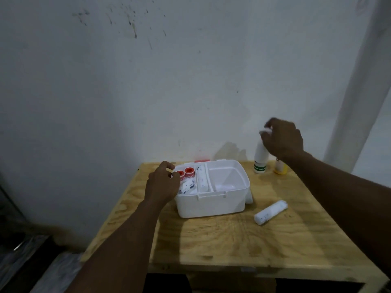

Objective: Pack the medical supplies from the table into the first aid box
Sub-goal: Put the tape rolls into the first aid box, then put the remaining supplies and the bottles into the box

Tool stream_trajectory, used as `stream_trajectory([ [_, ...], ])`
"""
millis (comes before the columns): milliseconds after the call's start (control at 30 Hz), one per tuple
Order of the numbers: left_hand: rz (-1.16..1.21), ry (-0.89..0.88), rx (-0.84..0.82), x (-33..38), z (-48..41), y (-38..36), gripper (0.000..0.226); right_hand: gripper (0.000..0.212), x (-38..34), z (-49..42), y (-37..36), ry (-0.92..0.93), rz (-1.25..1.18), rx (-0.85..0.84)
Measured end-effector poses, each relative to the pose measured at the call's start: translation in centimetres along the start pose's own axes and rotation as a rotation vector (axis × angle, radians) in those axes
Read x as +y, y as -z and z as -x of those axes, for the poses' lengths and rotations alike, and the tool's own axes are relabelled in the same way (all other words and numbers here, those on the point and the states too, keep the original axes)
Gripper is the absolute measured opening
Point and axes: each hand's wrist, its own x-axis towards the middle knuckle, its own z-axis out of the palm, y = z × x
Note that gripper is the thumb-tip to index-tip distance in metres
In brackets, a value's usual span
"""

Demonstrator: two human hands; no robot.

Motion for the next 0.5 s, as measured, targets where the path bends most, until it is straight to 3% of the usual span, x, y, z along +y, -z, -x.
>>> stream_trajectory([
  [100,-0.009,-0.007,0.008,0.0,0.0,0.1,0.024,0.025,-4.5,-1.0,1.6,0.066,-0.194,0.089],
  [233,-0.019,-0.003,0.016,0.0,0.0,0.0,0.023,0.023,-8.5,-0.2,1.1,0.073,-0.332,-0.003],
  [500,0.01,0.012,0.005,-0.1,-0.3,0.2,0.023,0.024,-8.4,3.7,-4.0,0.133,-0.197,-0.297],
])
